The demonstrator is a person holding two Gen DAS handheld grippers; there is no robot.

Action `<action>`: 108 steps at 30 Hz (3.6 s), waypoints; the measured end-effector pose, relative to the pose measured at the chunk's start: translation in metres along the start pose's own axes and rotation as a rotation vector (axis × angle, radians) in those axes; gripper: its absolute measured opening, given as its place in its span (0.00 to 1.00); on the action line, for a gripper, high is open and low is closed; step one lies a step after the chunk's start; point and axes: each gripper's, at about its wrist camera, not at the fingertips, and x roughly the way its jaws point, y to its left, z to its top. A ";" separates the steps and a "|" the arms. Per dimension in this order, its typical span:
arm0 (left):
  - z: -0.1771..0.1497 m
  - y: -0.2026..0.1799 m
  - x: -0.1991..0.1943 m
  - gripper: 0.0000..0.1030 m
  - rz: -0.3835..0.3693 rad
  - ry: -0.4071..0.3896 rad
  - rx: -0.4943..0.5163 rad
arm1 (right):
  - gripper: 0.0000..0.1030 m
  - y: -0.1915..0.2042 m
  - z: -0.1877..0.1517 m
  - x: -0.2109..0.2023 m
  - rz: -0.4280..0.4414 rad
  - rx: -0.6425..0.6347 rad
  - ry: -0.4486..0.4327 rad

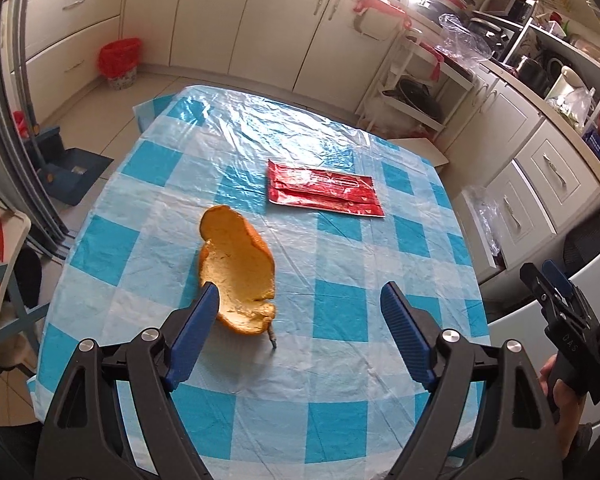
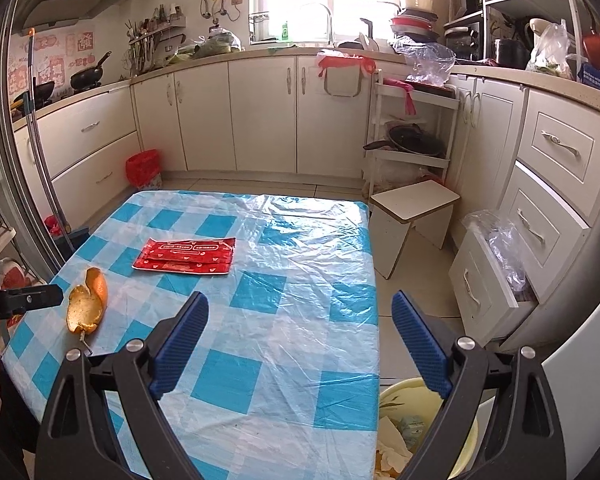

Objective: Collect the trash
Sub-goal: 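Move both grippers back over the table toward the last bread crust, then grasp the bread crust with the left gripper, then grasp the red snack packet with the right gripper while the left gripper holds the crust, then lower the red packet back onto the table and open the right gripper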

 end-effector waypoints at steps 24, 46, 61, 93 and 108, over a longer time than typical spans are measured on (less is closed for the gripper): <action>0.020 0.052 0.017 0.77 0.086 0.055 -0.082 | 0.89 0.058 0.008 0.026 0.053 -0.066 0.031; 0.012 0.037 0.083 0.13 0.085 0.150 0.037 | 0.93 0.080 0.019 0.084 0.175 -0.137 0.126; 0.009 0.052 0.070 0.09 0.020 0.225 0.090 | 0.93 0.168 0.045 0.188 0.398 -0.712 0.321; 0.006 0.058 0.073 0.09 -0.010 0.224 0.074 | 0.12 0.077 -0.013 0.128 0.360 -0.189 0.430; -0.004 0.028 0.072 0.17 0.013 0.202 0.116 | 0.65 0.085 -0.038 0.100 0.310 -0.218 0.371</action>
